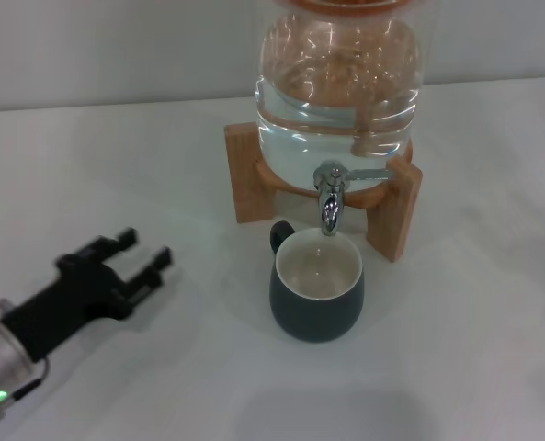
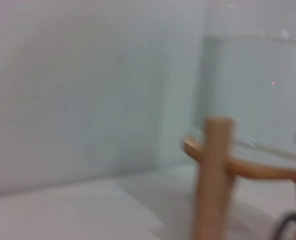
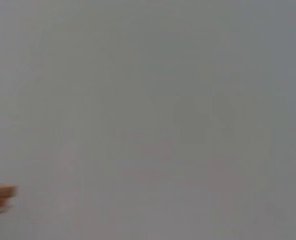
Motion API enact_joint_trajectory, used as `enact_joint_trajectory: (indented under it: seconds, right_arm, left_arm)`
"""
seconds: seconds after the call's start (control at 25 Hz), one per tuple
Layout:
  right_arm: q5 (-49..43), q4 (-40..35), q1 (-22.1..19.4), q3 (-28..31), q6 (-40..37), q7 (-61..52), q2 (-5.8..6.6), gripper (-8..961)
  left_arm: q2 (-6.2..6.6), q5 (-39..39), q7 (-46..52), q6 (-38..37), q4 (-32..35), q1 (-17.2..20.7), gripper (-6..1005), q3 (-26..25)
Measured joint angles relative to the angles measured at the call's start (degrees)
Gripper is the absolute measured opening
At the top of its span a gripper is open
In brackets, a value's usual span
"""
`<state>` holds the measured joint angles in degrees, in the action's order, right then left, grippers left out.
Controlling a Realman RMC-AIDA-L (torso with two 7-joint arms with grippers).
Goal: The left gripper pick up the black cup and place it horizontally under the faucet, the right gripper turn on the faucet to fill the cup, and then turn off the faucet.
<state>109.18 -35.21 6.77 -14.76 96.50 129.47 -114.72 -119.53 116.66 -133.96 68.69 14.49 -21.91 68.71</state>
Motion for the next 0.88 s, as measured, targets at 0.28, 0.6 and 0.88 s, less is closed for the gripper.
enact_joint_trajectory:
  seconds: [0.28, 0.6, 0.88]
  right_arm:
    - [-13.7, -21.3, 0.2, -1.6, 3.2, -22.1, 0.03, 767]
    - [-18.7, -34.6, 0.9, -19.5, 4.6, -34.7, 0.00, 767]
    - [-18.1, -36.6, 2.3, -32.1, 2.2, -37.1, -0.28, 767]
  left_arm:
    - [0.16, 14.7, -3.2, 1.5, 2.1, 4.3, 609, -0.3]
    - [0.33, 25.7, -5.0, 3.2, 2.2, 5.3, 609, -0.4]
    - [0.43, 27.4, -6.3, 3.1, 2.3, 4.7, 608, -1.8]
